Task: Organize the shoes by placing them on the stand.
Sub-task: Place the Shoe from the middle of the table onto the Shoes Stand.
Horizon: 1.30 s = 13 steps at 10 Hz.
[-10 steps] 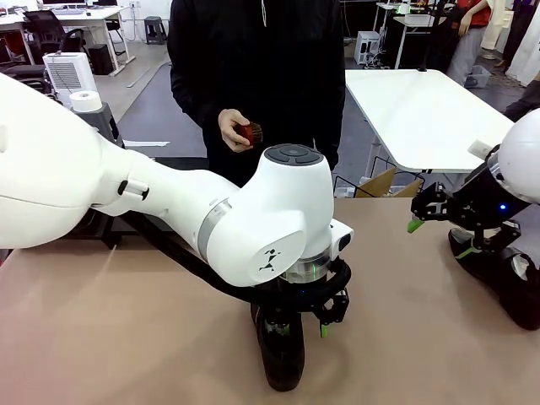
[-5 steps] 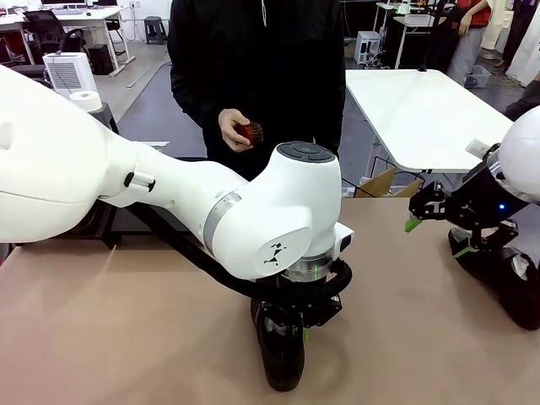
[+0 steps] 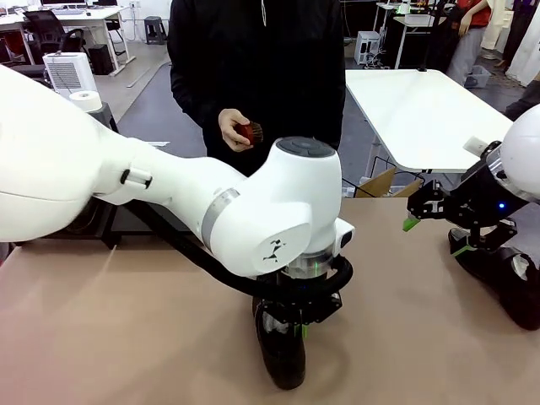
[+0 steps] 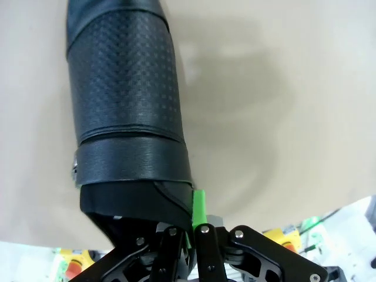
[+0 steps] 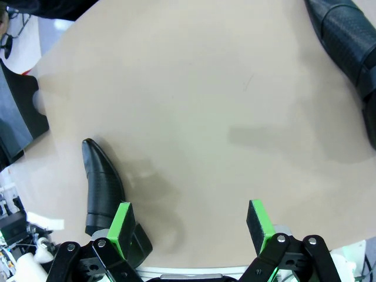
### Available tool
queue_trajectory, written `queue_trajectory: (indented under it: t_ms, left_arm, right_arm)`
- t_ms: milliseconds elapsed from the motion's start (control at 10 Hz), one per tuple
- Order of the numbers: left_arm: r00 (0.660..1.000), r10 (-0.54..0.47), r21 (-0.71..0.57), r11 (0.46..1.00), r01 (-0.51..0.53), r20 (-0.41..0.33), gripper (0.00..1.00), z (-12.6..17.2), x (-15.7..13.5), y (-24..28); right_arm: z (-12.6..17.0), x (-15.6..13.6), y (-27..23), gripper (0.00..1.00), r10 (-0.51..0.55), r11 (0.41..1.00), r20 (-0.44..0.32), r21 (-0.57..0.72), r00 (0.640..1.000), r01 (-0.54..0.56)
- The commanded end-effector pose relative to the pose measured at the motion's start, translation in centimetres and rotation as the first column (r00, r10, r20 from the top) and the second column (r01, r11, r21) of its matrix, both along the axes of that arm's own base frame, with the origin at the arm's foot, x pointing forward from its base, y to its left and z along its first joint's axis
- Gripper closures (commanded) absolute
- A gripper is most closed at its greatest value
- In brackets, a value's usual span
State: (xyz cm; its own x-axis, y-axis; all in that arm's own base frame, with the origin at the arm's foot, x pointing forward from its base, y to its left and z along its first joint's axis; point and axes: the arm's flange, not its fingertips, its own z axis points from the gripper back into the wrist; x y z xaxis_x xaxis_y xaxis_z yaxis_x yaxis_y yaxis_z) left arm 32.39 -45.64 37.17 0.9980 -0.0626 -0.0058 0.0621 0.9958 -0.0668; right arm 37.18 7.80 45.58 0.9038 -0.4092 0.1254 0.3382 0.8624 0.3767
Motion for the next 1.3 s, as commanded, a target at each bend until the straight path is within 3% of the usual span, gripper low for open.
queue_trajectory:
  t_ms: [0, 200, 400, 500, 600, 700, 1000, 1100, 1200]
  left_arm:
    - [0.995, -0.039, -0.035, 0.998, 0.042, 0.097, 1.0, 6.7, -1.3, 4.0]
    - [0.965, -0.059, -0.02, 0.998, 0.066, 0.254, 1.0, 10.7, -0.6, 8.4]
    - [0.914, -0.12, 0.104, 0.991, 0.086, 0.388, 1.0, 12.4, 1.4, 12.4]
    - [0.906, -0.186, 0.12, 0.981, 0.151, 0.381, 1.0, 12.7, 2.2, 13.6]
    - [0.946, -0.086, 0.061, 0.996, 0.07, 0.313, 1.0, 13.1, 0.7, 10.6]
    - [0.946, -0.086, 0.061, 0.996, 0.07, 0.313, 1.0, 13.1, 0.7, 10.6]
    - [0.942, -0.112, 0.085, 0.992, 0.089, 0.315, 1.0, 12.5, 0.9, 11.5]
    - [0.915, -0.13, 0.175, 0.982, 0.067, 0.383, 1.0, 12.9, 1.3, 12.3]
    - [0.888, -0.051, 0.226, 0.972, -0.061, 0.458, 1.0, 13.1, 3.3, 14.2]
  right_arm:
    - [-1.2, -2.8, 0.6, 0.0, 0.048, 0.999, 0.021, 0.019, 0.999, -0.048]
    - [-0.6, -3.0, 2.9, 0.0, 0.118, 0.992, 0.041, 0.046, 0.992, -0.12]
    - [-1.0, -3.4, 6.8, 0.0, 0.201, 0.978, 0.05, 0.051, 0.978, -0.203]
    - [-1.3, -3.5, 8.5, 0.0, 0.234, 0.971, 0.043, 0.041, 0.971, -0.236]
    - [-1.6, -3.7, 10.2, 0.0, 0.277, 0.961, 0.03, -0.001, 0.96, -0.277]
    - [0.5, -2.6, 7.9, 0.0, 0.2, 0.979, 0.026, 0.028, 0.98, -0.2]
    - [0.5, -2.6, 7.9, 0.0, 0.2, 0.979, 0.026, 0.028, 0.98, -0.2]
    - [0.5, -2.6, 7.9, 0.0, 0.2, 0.979, 0.026, 0.028, 0.98, -0.2]
    - [0.5, -2.6, 7.9, 0.0, 0.2, 0.979, 0.026, 0.028, 0.98, -0.2]
